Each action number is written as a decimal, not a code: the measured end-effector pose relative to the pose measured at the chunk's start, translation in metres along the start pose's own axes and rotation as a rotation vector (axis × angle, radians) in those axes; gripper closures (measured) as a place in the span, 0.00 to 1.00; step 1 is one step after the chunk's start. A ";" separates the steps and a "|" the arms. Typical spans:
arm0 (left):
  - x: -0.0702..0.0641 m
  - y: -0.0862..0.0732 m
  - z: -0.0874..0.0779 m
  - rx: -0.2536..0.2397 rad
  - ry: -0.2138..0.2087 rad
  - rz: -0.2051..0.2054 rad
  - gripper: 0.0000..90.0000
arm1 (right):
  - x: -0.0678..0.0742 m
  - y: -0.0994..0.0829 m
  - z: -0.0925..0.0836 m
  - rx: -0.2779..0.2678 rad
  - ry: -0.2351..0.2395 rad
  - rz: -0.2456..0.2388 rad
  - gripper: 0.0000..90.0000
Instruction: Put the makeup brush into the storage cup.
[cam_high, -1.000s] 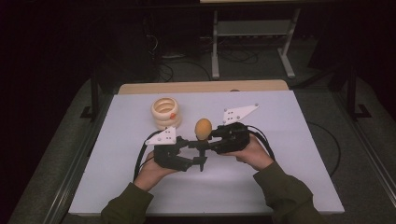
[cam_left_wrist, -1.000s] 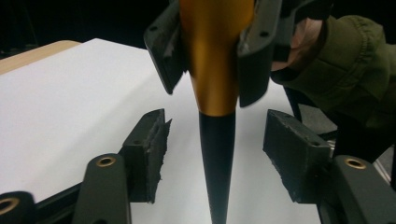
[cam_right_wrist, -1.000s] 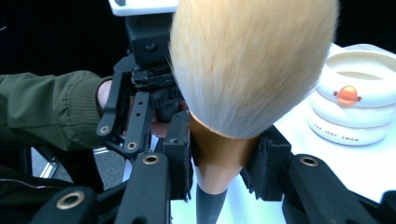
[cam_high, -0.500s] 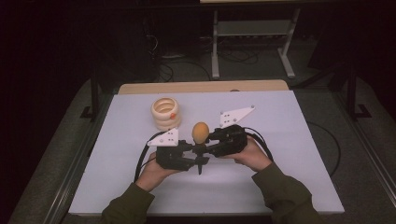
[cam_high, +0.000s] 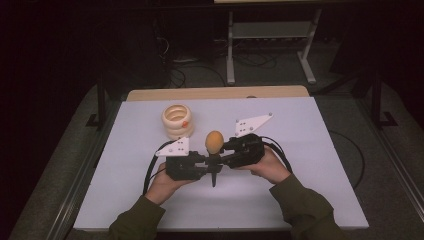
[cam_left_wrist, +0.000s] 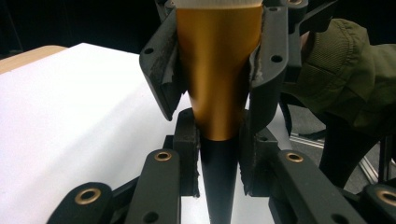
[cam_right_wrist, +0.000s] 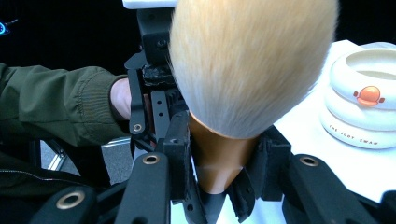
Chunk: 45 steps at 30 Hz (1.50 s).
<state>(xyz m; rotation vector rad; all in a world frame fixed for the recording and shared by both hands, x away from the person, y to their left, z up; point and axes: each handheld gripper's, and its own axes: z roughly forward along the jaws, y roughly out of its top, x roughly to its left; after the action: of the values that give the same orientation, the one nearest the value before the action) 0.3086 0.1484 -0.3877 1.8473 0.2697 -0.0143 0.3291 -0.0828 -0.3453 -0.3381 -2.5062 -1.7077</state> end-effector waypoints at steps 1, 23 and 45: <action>0.000 0.000 0.000 -0.001 0.000 0.000 0.80 | 0.000 0.000 0.000 0.000 -0.001 -0.001 0.70; 0.001 0.000 -0.006 -0.037 0.042 -0.019 0.83 | 0.000 0.000 -0.001 -0.032 -0.027 0.015 0.47; 0.009 0.000 -0.023 -0.058 0.137 -0.055 0.83 | 0.002 -0.019 -0.017 -0.069 -0.277 0.046 0.11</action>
<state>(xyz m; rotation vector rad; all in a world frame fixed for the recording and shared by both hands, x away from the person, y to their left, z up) 0.3146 0.1719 -0.3826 1.7850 0.4121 0.0814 0.3216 -0.1051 -0.3560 -0.6768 -2.6016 -1.8459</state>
